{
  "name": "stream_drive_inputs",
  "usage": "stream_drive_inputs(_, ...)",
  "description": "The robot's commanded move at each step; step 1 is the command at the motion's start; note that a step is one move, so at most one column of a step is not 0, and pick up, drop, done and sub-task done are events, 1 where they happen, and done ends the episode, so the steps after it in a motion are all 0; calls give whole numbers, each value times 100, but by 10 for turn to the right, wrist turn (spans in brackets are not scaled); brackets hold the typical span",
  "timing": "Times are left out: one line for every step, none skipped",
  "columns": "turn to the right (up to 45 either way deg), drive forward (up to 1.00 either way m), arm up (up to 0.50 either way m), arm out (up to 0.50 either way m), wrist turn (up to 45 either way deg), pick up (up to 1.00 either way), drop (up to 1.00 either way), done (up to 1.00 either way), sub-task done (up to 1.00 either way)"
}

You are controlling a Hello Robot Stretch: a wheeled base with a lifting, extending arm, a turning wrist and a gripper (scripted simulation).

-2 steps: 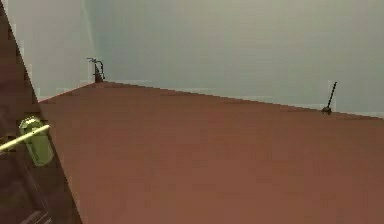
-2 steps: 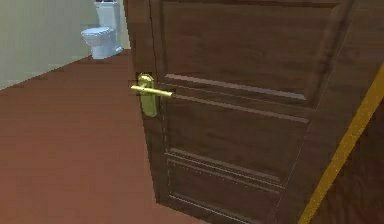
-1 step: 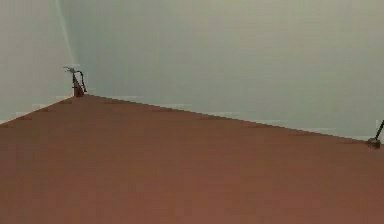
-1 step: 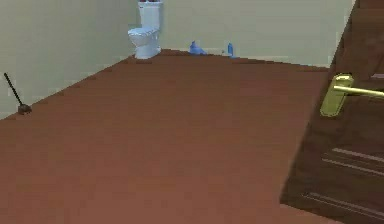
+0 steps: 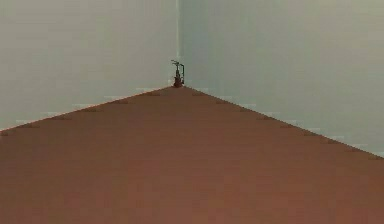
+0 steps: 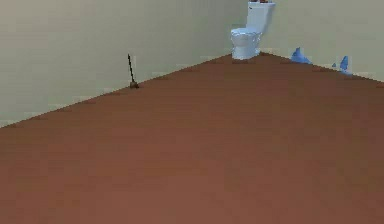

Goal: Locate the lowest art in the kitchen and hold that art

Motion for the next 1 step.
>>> stream_drive_inputs(0,45,0,0,0,0,0,0,0)
